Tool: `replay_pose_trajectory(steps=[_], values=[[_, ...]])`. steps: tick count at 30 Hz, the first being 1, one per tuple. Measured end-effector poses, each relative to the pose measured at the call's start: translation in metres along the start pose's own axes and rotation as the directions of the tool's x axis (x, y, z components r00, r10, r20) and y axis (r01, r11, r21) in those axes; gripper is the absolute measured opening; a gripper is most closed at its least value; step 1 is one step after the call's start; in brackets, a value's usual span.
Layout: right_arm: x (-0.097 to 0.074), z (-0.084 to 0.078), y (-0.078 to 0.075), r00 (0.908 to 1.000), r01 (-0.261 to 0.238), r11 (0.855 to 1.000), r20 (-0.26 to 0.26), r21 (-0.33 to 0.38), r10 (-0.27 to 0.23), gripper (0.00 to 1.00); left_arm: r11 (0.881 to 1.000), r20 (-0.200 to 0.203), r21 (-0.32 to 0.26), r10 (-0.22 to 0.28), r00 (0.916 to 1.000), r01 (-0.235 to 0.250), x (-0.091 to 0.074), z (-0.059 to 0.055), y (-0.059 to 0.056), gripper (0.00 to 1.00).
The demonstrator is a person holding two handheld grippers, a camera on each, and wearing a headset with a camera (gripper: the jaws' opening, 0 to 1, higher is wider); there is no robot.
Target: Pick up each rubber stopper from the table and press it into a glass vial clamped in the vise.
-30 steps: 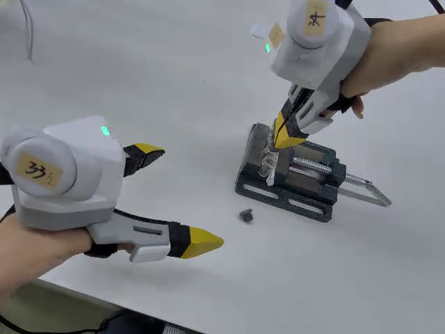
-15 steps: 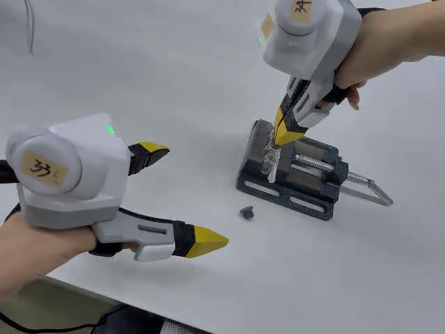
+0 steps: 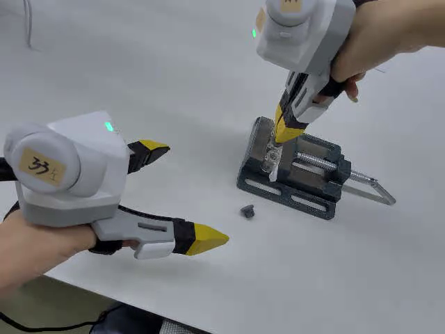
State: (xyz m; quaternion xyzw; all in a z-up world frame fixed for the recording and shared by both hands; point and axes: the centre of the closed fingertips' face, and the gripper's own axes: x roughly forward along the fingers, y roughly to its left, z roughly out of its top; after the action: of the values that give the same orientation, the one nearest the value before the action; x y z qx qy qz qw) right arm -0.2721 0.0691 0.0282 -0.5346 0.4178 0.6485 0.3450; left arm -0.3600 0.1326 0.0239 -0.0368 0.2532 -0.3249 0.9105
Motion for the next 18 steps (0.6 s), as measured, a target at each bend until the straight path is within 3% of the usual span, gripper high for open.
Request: replay_pose_trajectory(steps=[10, 13, 14, 18], values=[[0.0014, -0.0014, 0.0009, 0.9998, -0.014, 1.0, 0.014, 0.022, 0.014, 0.0, 1.0, -0.001, -0.001, 0.001, 1.0, -0.001, -0.0024, -0.0003, -0.0008, 0.92], [0.0017, -0.001, 0.0019, 0.9997, 0.002, 1.0, -0.024, 0.024, -0.002, 0.0, 1.0, 0.001, -0.002, 0.002, 1.0, -0.002, -0.0022, 0.0001, -0.0006, 0.92], [0.0011, -0.0034, -0.0015, 0.9979, 0.013, 0.999, -0.062, -0.035, -0.015, 0.0, 1.0, 0.0, 0.0, -0.001, 1.0, 0.001, -0.0016, 0.0008, -0.0016, 0.92], [0.0018, -0.0014, -0.0012, 0.9955, 0.023, 0.999, -0.091, -0.028, -0.026, 0.0, 1.0, 0.013, 0.009, -0.002, 0.9999, 0.002, -0.0025, 0.0082, -0.0029, 0.92]])
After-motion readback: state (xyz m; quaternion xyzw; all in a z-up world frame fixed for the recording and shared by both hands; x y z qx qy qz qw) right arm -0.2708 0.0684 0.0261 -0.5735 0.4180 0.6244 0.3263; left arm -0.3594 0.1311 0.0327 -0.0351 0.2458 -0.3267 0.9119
